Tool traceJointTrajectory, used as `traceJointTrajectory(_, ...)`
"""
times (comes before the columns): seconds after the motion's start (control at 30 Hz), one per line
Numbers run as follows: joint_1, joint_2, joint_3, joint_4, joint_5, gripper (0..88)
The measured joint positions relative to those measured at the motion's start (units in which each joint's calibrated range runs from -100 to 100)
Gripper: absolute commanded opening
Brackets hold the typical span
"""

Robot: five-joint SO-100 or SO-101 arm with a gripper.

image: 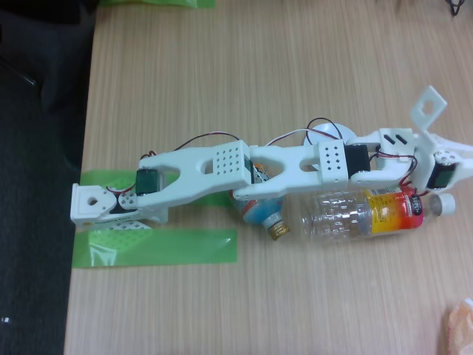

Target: Pick up the plastic bottle and stand it up on the white place

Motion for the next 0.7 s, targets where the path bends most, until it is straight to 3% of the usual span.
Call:
traceJointTrajectory(0.37,-0.52,0.00,-0.09,24.55,0.00,1.0)
traceJointTrajectory(0.7,-0.30,0.00,-0.09,28.12,0.11,1.0)
